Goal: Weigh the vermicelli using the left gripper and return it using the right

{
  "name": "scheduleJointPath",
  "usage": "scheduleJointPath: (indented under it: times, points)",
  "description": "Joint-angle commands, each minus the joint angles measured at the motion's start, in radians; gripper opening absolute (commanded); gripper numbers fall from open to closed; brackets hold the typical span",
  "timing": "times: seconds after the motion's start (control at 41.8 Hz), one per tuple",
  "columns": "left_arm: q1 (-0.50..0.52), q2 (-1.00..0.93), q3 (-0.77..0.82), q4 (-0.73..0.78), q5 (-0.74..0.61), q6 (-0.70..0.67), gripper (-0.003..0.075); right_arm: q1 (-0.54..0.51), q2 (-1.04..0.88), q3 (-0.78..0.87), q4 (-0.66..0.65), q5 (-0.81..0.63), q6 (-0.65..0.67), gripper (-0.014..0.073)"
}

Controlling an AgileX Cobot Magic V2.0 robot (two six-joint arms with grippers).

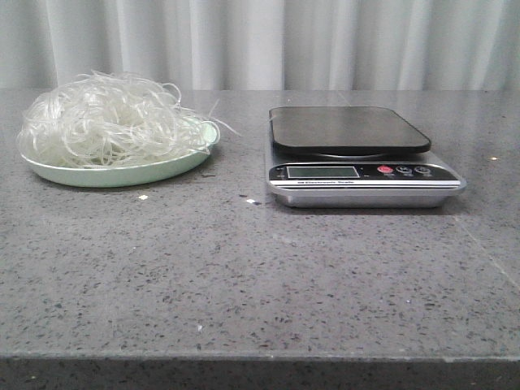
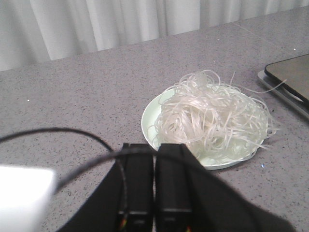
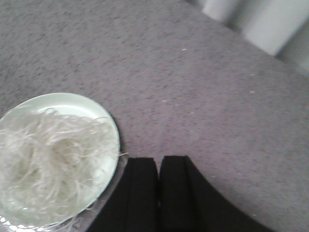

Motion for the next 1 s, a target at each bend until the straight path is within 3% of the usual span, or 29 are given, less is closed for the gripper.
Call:
scheduleJointPath:
  times: [0.0,0.191,0.431,0.741,0.981]
  points:
    - [0.003,0.003,-0.027,0.000,-0.081,-0.012,0.0136,-0.079,-0.105,-0.001,-0.013,-0.042,-0.010,0.0151]
    - [0.003,0.003,-0.027,0.000,-0.087,-0.012,0.0136,-0.222,-0.237,0.209,-0.013,-0.096,-0.010,0.0151]
    - [0.003,0.003,-0.027,0.000,-0.087,-0.012,0.0136,-0.358,-0.502,0.685,-0.007,-0.374,-0.010,0.0151]
    - [0.003,0.003,-0.027,0.000,-0.088,-0.012,0.0136,-0.410,-0.886,1.277,-0.006,-0.682,-0.009,0.0151]
    - [0.003,0.003,-0.027,0.000,-0.088,-0.012,0.0136,-0.410,-1.180,1.569,-0.006,-0.846,-0.009,0.0151]
